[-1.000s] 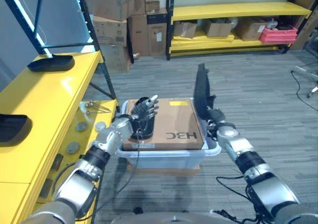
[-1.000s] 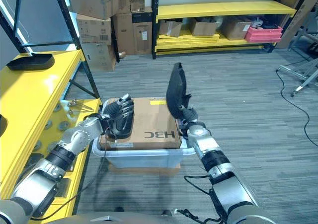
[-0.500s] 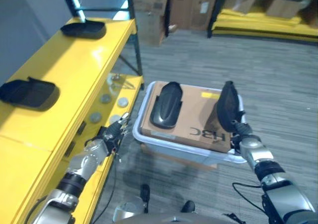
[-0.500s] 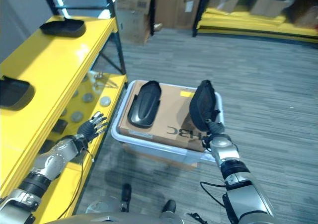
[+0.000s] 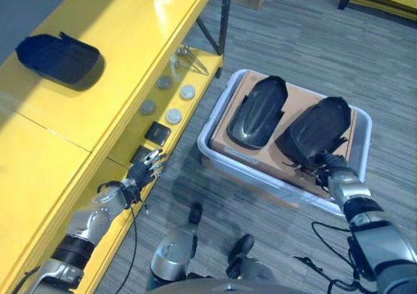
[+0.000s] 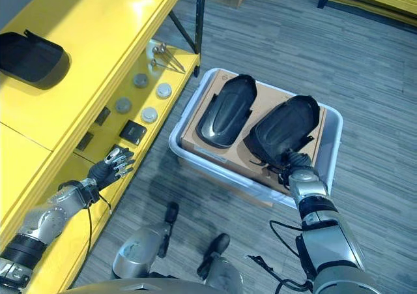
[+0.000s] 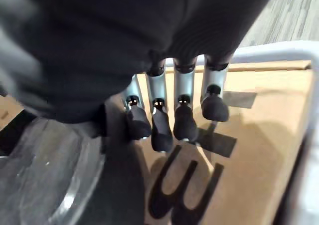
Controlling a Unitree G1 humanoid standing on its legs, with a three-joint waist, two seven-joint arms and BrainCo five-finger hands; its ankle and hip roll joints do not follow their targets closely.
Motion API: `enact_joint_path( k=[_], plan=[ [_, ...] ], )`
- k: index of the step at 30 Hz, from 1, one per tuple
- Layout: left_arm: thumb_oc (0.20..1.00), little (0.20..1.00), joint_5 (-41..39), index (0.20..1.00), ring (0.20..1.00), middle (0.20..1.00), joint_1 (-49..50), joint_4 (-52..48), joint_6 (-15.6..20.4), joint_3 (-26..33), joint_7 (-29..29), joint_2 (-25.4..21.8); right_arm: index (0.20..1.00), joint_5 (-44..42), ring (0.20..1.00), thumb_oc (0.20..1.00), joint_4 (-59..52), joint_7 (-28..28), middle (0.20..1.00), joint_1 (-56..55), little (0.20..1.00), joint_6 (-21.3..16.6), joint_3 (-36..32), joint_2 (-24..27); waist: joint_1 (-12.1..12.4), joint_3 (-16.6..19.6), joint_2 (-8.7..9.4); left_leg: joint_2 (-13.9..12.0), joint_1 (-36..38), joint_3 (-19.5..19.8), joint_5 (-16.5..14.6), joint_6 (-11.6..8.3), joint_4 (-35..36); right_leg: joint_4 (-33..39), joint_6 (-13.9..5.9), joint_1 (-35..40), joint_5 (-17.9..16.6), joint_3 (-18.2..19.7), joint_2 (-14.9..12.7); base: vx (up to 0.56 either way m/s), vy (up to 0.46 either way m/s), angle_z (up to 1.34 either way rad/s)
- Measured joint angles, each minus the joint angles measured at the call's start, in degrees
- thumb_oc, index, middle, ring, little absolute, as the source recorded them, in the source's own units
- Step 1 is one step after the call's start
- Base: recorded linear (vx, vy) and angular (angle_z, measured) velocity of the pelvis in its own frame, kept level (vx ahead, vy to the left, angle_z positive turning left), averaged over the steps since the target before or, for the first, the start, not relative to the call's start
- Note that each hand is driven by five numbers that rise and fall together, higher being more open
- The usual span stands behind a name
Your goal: Move parts from the plastic box to the shelf.
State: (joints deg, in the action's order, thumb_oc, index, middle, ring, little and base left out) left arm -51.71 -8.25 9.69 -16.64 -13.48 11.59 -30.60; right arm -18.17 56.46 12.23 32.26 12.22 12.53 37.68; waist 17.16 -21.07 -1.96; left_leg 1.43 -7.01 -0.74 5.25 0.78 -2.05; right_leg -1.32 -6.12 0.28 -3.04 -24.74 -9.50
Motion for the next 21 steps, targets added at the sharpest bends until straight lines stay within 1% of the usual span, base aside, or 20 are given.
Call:
enact_joint_path(
  k=[1,2,3,5,8,10,13,17,19,21],
  plan=[
    [1.000,1.000,0.00,1.000,1.000,1.000,0.00,0.00,0.05,-0.06,0.44,0.00,0.489,0.23,0.489,0.489,1.87,-1.79,0.489,0.20,0.489,0.52,0.50,0.00,0.14,-0.19,0.33,0.01,0.01,0.21,0.01,-0.01,-0.08,0.04,0.00,0.15,0.00,-0.17,0.02,0.01,-0.047,0.11],
    [1.000,1.000,0.00,1.000,1.000,1.000,-0.01,0.00,0.16,-0.06,0.70,0.00,0.934,0.24,0.934,0.934,3.89,-2.86,0.934,0.28,0.934,0.98,0.73,0.00,0.28,-0.28,0.50,0.06,0.01,0.52,0.01,-0.02,-0.14,0.07,-0.03,0.39,0.02,-0.51,0.03,0.01,-0.053,0.14],
    [1.000,1.000,0.03,1.000,1.000,1.000,0.03,0.01,0.26,-0.06,1.09,-0.05,1.000,0.15,1.000,1.000,5.84,-3.77,1.000,0.17,1.000,1.36,0.73,-0.06,0.55,-0.34,0.64,0.09,0.05,0.77,0.00,-0.02,-0.18,0.10,-0.06,0.65,0.05,-0.86,0.12,0.01,-0.051,0.14],
    [1.000,1.000,0.10,1.000,1.000,1.000,0.09,0.02,0.42,-0.05,1.37,-0.25,1.000,0.10,1.000,1.000,7.70,-4.28,1.000,0.05,1.000,1.62,0.61,-0.06,1.00,-0.49,1.04,0.04,0.17,0.94,-0.05,-0.09,-0.41,0.20,-0.04,1.01,0.04,-1.00,0.41,0.00,-0.035,0.07],
    [1.000,1.000,0.16,1.000,1.000,1.000,0.10,0.14,0.42,-0.04,2.65,-0.31,1.000,0.04,1.000,1.000,7.60,-4.61,1.000,0.14,1.000,2.05,0.21,-0.06,1.09,-0.50,1.56,-0.16,0.37,0.99,-0.16,-0.21,-0.87,0.24,0.03,1.52,-0.02,-1.00,0.62,0.00,-0.023,0.01],
    [1.000,1.000,0.23,1.000,1.000,1.000,0.09,0.13,0.42,-0.02,3.02,-0.30,1.000,0.00,1.000,1.000,7.56,-4.57,1.000,0.14,1.000,2.39,0.19,-0.12,1.08,-0.42,1.87,-0.32,0.38,0.98,-0.46,-0.66,-0.90,0.25,0.03,1.53,-0.01,-0.93,0.72,0.00,0.000,0.00],
    [1.000,1.000,0.23,1.000,1.000,1.000,0.37,0.14,0.40,-0.02,3.01,-0.38,1.000,-0.62,1.000,1.000,7.72,-3.85,1.000,-0.11,1.000,3.05,-2.16,-0.12,0.96,-0.35,2.08,-0.37,0.75,0.85,-0.47,-0.66,-0.86,0.19,-0.05,1.75,0.02,-0.59,0.72,0.01,-0.003,-0.04],
    [1.000,1.000,0.23,1.000,1.000,1.000,1.04,0.14,0.35,0.01,3.11,-1.00,1.000,-2.97,1.000,1.000,7.64,-1.66,1.000,-0.65,1.000,3.13,-3.79,-0.33,0.28,0.40,3.20,-0.48,1.09,0.63,-0.60,-0.69,-0.85,0.15,-0.05,1.85,0.03,0.12,0.64,0.04,0.002,-0.05],
    [1.000,1.000,0.24,1.000,1.000,1.000,1.28,0.14,0.23,0.01,3.14,-1.27,1.000,-5.06,1.000,1.000,7.71,1.47,1.000,-0.72,1.000,3.14,-5.16,-1.12,-0.03,1.56,3.77,-0.48,1.11,0.42,-0.75,-0.65,-0.86,0.23,0.01,1.77,-0.01,0.37,0.65,0.07,0.030,-0.06],
    [1.000,1.000,0.20,1.000,1.000,1.000,1.26,0.08,0.23,0.01,3.33,-1.27,1.000,-6.06,1.000,1.000,7.72,3.67,1.000,-0.91,1.000,2.37,-6.77,-1.69,-0.08,1.80,3.68,-0.46,1.26,0.23,-0.83,-0.63,-0.88,0.28,0.21,1.87,-0.16,0.49,0.65,0.04,0.046,-0.03]
  ],
)
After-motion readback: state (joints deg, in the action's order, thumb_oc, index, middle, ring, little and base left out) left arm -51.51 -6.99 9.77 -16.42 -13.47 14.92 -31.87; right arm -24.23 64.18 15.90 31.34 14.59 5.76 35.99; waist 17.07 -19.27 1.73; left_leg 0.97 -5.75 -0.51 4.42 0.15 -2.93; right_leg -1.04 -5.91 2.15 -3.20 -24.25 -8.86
